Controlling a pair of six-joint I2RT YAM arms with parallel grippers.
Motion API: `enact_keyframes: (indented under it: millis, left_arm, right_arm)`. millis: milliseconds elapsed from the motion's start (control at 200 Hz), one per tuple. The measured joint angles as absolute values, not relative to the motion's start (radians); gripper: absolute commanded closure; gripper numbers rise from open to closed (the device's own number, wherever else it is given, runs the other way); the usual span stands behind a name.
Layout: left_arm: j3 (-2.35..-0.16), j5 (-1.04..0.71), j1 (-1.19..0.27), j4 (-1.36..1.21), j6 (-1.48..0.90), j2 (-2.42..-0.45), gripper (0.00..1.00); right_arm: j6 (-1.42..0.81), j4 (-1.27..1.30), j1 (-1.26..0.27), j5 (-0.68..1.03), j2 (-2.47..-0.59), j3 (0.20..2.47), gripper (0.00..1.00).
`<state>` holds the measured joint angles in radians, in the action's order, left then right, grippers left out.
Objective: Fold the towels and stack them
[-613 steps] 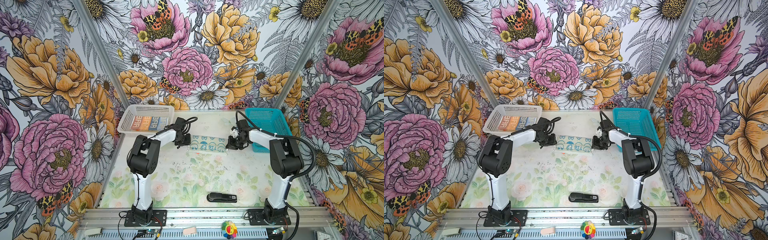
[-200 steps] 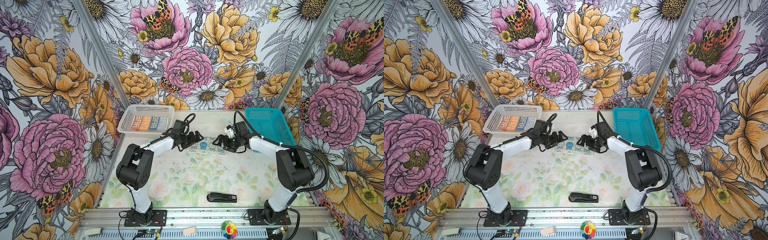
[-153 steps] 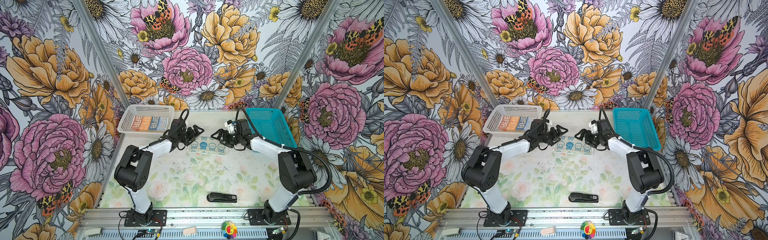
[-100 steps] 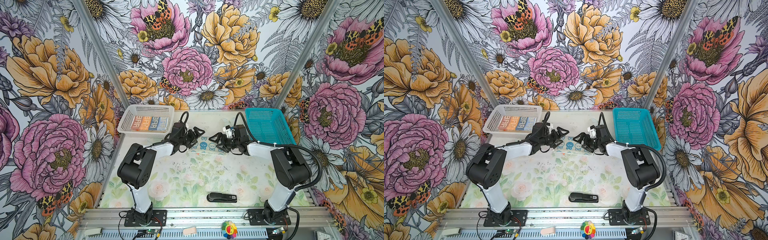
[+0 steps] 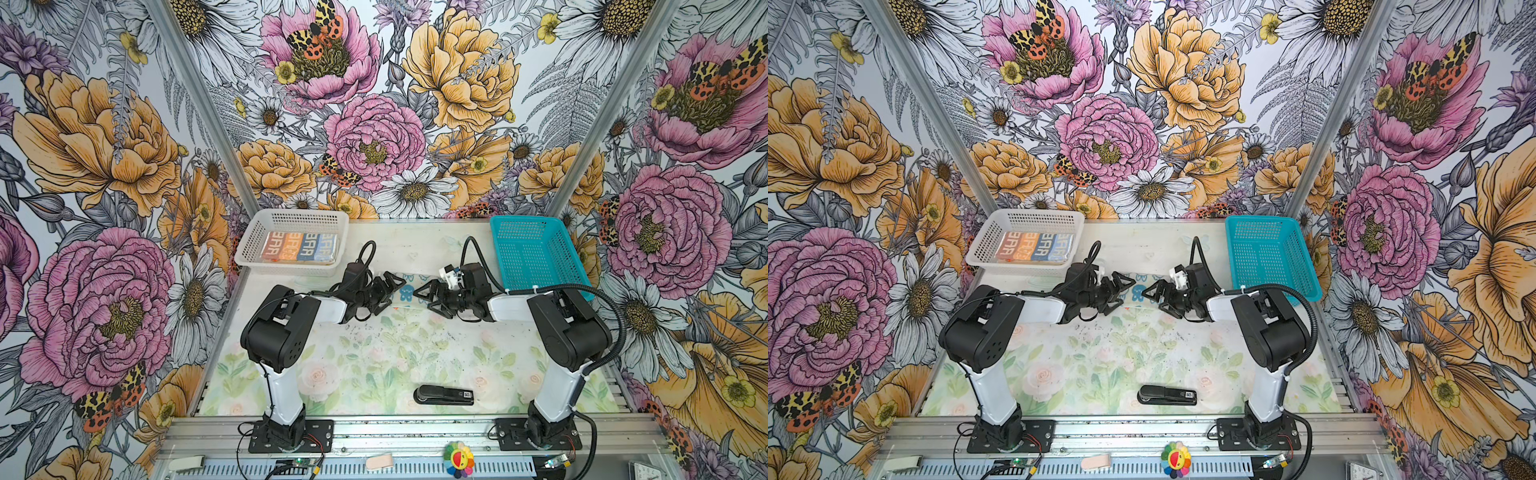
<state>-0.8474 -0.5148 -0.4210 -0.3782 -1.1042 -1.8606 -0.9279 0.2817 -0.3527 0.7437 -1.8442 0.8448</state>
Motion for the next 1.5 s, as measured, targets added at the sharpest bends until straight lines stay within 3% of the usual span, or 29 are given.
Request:
enact_keyframes:
  millis: [475,821,1016,1501]
  left_arm:
    - [-0.847,-0.535,-0.421,-0.385,-1.1,-1.861,0.01]
    - [-1.139,-0.568,-0.378,-0.256,-1.085,-1.802,0.01]
    - [-1.202,-0.574,-0.342,-0.319,-1.137,-1.873,0.01]
    - [-1.23,-0.579,-0.358,-0.347,-1.165,-2.103,0.01]
  right_arm:
    - [-0.757,0.058,-0.224,0.722,-1.771,0.852,0.01]
    - [-0.793,-0.069,-0.216,0.676,-1.746,1.073,0.01]
    - [-0.858,-0.007,-0.216,0.654,-1.828,1.213,0.01]
    - [-0.889,0.023,-0.252,0.686,-2.062,1.251,0.01]
